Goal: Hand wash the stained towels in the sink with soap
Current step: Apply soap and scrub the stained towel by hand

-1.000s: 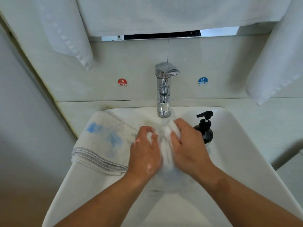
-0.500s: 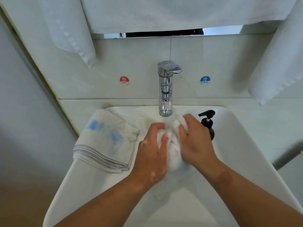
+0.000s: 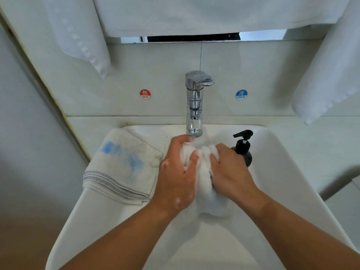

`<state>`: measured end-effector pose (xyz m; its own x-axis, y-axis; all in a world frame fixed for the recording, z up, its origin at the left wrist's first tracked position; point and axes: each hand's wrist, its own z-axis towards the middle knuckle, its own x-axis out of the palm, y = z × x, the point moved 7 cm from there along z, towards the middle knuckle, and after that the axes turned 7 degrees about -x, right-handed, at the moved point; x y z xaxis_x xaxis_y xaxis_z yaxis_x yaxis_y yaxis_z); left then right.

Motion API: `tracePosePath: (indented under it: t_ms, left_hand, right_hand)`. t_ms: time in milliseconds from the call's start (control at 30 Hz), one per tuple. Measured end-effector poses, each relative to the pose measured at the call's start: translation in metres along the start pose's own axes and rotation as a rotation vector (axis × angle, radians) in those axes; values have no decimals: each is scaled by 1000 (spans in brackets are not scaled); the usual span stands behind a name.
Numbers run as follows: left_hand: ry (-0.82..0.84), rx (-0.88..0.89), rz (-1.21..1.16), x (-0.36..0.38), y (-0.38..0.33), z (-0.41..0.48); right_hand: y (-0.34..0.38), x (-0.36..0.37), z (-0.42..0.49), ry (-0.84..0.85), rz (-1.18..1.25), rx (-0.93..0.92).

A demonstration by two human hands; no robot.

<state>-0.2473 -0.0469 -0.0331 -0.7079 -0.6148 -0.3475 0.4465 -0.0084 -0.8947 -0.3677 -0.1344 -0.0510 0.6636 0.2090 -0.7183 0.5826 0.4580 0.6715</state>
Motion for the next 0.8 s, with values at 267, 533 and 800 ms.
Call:
tracePosePath:
  t_ms: [267,533,800]
  left_hand:
    - [142,-98,227,9,18,-3]
    - [-7,-182,214,-2,28,10]
    - [-41,-94,-17,-5,11,8]
  right_hand:
    - [10,-3,2,-138,202,-71]
    - [19,10,-8,-27,262,-191]
    - [3,9,-7,34,125,-69]
